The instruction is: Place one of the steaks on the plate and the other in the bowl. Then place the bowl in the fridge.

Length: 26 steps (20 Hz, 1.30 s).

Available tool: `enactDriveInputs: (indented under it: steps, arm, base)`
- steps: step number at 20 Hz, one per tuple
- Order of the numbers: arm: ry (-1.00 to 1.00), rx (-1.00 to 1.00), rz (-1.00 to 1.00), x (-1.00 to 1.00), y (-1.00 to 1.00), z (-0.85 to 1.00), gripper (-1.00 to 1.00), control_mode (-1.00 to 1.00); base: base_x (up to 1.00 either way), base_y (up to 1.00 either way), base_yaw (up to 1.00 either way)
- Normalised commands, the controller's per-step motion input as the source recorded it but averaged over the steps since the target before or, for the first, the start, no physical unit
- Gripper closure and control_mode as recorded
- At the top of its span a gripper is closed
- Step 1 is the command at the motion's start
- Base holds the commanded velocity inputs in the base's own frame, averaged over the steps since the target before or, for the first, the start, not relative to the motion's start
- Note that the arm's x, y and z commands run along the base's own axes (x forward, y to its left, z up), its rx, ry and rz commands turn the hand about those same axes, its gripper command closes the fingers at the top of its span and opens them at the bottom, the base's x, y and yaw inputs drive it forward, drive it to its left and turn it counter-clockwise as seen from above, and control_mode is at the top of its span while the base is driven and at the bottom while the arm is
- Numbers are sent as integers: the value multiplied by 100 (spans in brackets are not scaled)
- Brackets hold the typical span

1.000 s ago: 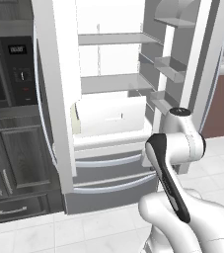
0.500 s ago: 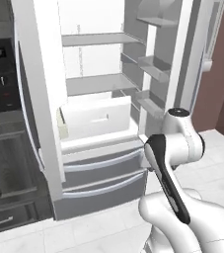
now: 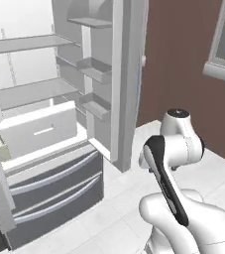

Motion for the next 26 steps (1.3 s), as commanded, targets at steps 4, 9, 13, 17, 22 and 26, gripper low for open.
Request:
enactDriveInputs:
  steps: [4,9,13,17,22,26]
  arm:
    - [0,0,0,0,0,0,-100,100]
    - [0,0,0,0,0,0,-100,100]
    - [0,0,0,0,0,0,-100,100]
    - [0,0,0,0,0,0,-100,100]
    - [0,0,0,0,0,0,-100,100]
    - [0,0,0,0,0,0,-100,100]
  base:
    - [0,-60,-72]
    - [0,-43,-88]
    - [0,-39,-89]
    - [0,-40,-89]
    - [0,-52,-85]
    - [0,-60,-83]
